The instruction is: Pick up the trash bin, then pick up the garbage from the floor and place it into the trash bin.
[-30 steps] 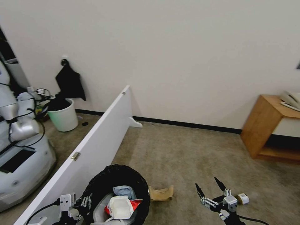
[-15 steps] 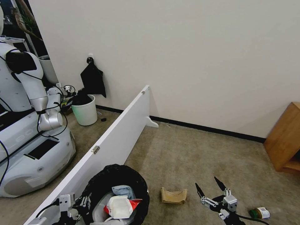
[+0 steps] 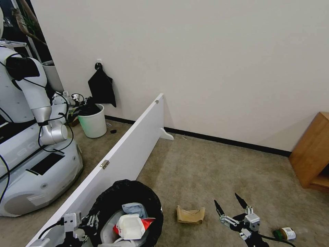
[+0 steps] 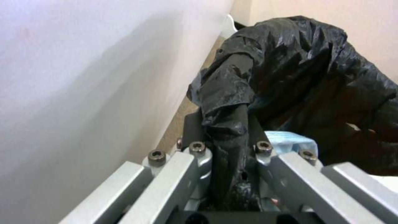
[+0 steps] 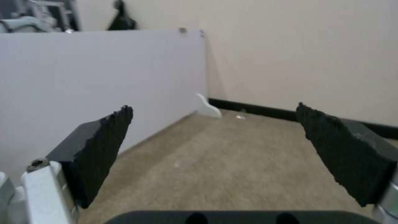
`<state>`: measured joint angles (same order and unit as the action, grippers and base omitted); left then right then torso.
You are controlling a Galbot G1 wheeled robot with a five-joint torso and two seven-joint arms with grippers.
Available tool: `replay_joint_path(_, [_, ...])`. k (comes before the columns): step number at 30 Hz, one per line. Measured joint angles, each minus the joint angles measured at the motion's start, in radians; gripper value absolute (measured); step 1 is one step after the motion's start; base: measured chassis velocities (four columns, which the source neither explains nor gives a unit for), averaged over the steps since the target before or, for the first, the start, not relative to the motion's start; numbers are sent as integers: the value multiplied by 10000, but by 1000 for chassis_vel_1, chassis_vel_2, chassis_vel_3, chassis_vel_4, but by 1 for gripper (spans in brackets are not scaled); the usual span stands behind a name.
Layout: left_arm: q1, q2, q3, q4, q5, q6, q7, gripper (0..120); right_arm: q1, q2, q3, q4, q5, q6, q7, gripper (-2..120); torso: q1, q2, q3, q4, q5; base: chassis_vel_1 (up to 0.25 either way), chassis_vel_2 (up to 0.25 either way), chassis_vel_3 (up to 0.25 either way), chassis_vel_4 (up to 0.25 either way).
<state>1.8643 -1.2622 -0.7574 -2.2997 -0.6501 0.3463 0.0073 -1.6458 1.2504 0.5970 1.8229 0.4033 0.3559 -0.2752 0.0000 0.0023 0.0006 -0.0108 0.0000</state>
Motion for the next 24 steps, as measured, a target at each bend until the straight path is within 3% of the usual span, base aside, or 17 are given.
replay_joint_path(3, [90, -26, -32, -127, 19, 26, -6, 4, 171, -347, -573, 105, -164, -212, 1399, 100, 0, 1, 0, 1, 0, 0, 0, 0, 0])
replay_joint_path(7, [174, -29, -131, -199, 16, 41, -7, 4, 476, -633, -764, 126, 158, -960, 1562, 100, -1, 0, 0, 0, 1, 0, 0, 0, 0])
replay_joint_path(8, [215, -29, -192, -229, 10, 46, -6, 4, 718, -844, -818, 153, 506, -1647, 1564, 100, 0, 0, 0, 0, 2, 0, 0, 0, 0])
replay_joint_path(9, [215, -29, -192, -229, 10, 46, -6, 4, 718, -844, -818, 153, 506, -1647, 1564, 100, 0, 0, 0, 0, 2, 0, 0, 0, 0])
replay_joint_path(11, [288, -24, -292, -297, -10, 52, -3, 4, 1220, -1275, -922, 181, 946, -3046, 1826, 100, 0, 0, 1, 4, -1, 0, 0, 0, 0])
replay_joint_path(12, [288, -24, -292, -297, -10, 52, -3, 4, 1220, -1275, -922, 181, 946, -3046, 1826, 100, 0, 0, 1, 4, -1, 0, 0, 0, 0])
replay_joint_path(13, [321, -20, -346, -336, -22, 59, 2, 4, 1583, -1554, -1076, 180, 1018, -3961, 2516, 100, 0, 0, 0, 3, 2, 0, 0, 0, 0])
replay_joint_path(14, [321, -20, -346, -336, -22, 59, 2, 4, 1583, -1554, -1076, 180, 1018, -3961, 2516, 100, 0, 0, 0, 3, 2, 0, 0, 0, 0])
replay_joint_path(16, [350, -46, -420, -400, -34, 71, 2, 4, 2169, -1845, -1414, 52, 1508, -5438, 3557, 100, 0, 0, 1, 4, 0, 0, 0, 0, 0])
replay_joint_path(17, [350, -46, -420, -400, -34, 71, 2, 4, 2169, -1845, -1414, 52, 1508, -5438, 3557, 100, 0, 0, 1, 4, 0, 0, 0, 0, 0])
replay_joint_path(19, [379, -78, -478, -459, -44, 89, 3, 4, 2590, -1912, -1658, -313, 1962, -6380, 3708, 100, 0, 0, 0, 2, 0, 0, 0, 0, 0])
replay_joint_path(24, [411, -139, -546, -525, -53, 112, 3, 4, 2950, -1863, -1881, -1255, 1867, -6639, 3211, 100, 0, 0, 1, 2, 3, 0, 0, 0, 0])
